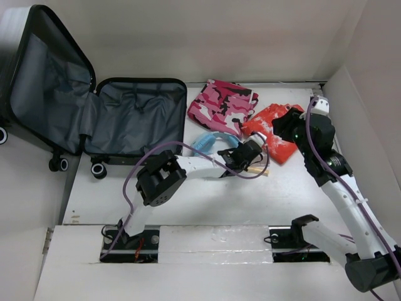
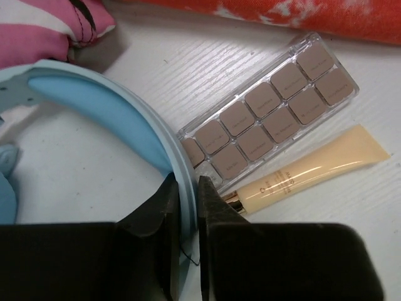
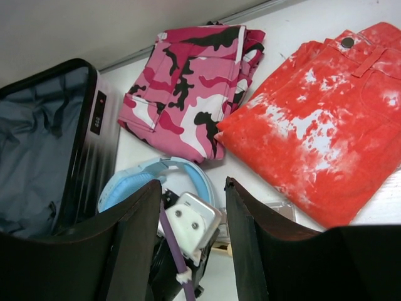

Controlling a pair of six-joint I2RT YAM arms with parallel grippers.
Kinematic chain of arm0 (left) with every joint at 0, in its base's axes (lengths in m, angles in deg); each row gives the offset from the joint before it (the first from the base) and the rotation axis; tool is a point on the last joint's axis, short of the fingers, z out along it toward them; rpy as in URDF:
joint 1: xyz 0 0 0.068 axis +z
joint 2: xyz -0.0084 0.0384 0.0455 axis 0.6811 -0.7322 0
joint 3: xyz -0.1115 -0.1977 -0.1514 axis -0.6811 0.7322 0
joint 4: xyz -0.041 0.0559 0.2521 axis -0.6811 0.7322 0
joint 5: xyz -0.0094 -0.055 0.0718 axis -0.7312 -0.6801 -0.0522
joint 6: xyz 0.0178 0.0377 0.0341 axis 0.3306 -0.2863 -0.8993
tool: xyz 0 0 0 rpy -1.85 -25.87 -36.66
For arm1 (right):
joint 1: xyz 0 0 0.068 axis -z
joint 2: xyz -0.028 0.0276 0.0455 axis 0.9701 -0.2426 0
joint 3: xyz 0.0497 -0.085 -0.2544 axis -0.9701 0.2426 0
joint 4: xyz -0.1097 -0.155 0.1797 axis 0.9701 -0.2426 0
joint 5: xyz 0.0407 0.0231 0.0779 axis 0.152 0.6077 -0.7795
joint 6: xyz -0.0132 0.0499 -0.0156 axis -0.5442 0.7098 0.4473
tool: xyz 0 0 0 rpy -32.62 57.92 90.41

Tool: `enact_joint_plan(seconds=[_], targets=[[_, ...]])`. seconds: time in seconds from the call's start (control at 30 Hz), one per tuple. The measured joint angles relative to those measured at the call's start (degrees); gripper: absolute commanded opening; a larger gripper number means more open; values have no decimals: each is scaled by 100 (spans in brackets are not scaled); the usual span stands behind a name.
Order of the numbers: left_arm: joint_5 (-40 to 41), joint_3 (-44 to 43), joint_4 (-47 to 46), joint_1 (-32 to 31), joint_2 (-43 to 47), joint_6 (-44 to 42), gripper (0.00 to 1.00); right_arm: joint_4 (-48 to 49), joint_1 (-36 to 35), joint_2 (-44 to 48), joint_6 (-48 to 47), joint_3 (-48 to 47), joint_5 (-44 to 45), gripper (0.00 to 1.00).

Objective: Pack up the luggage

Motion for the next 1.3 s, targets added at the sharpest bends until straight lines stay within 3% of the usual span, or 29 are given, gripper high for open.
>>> enact_joint_plan(seconds=[0.33, 0.63, 0.77, 0.87, 0.97, 1.2, 1.23, 1.3], targets=[[-87, 76, 221, 22, 400, 166, 0, -2, 35, 164, -4, 22, -31, 52], [490, -13, 267, 87, 3305, 216, 0, 17, 66, 168, -4, 22, -297, 52], [1062, -262, 46, 852, 3862, 179, 0, 22, 66, 168, -7, 22, -474, 52], [1414, -262, 94, 1818, 3744, 317, 0, 28, 66, 168, -4, 22, -640, 52], [1757, -293, 328, 2752, 3082, 535, 0, 63, 66, 168, -4, 35, -809, 52], [2059, -474, 1244, 3919, 1180, 953, 0, 214, -37, 208, -24, 632, -986, 47], [2063, -474, 1333, 3993, 1034, 992, 22, 221, -87, 219, -24, 761, -988, 47], [2122, -490, 1552, 4070, 857, 1010, 44, 229, -197, 251, -17, 1021, -988, 47]])
